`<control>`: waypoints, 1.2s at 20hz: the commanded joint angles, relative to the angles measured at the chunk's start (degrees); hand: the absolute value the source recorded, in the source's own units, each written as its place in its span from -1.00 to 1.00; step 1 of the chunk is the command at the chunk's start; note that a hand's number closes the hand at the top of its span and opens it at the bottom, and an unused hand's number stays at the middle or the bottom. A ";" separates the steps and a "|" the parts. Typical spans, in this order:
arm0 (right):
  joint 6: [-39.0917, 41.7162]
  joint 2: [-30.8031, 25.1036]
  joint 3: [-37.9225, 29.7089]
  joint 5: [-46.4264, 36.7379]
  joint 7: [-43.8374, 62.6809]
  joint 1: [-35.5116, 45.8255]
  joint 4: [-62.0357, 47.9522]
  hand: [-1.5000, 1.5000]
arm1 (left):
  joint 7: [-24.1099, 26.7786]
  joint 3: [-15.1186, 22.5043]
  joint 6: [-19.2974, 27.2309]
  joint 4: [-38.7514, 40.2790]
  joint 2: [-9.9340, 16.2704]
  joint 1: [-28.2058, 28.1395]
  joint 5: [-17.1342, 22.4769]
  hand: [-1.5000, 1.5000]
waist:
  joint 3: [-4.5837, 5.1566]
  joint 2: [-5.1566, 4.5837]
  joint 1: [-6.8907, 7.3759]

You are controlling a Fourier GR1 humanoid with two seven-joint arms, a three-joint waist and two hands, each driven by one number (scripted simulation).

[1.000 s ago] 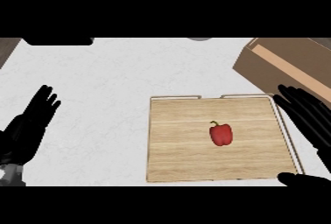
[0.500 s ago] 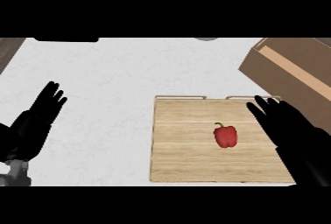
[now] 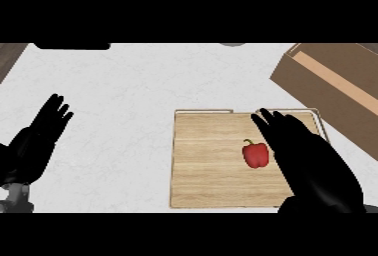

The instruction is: Pick the bell pepper from the tray and place it in the cardboard box

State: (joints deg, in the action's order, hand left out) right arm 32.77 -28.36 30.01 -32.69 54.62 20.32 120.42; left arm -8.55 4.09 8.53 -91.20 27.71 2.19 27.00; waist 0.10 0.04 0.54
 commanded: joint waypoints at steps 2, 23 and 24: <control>6.41 3.28 0.01 -0.17 7.56 1.14 -1.87 -1.00 | -2.72 -1.11 -0.87 -1.98 -0.05 -1.06 0.41 0.00 | -0.07 0.06 -0.33; 9.58 12.58 0.44 -17.55 -1.83 -1.00 -7.42 -1.00 | -3.07 -8.42 -7.86 -0.53 -3.24 -1.57 -3.03 0.00 | -0.09 0.01 -0.47; 10.65 11.59 -1.99 -16.47 -4.07 -0.80 -8.80 -1.00 | -2.94 -5.85 -4.94 -2.35 -6.01 -2.58 -5.88 0.00 | -0.09 0.00 -0.44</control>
State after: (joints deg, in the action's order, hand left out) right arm 39.99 -17.37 29.82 -48.12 48.88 19.48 112.15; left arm -11.34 -1.88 3.37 -93.36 23.48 0.13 22.66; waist 0.01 0.05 0.20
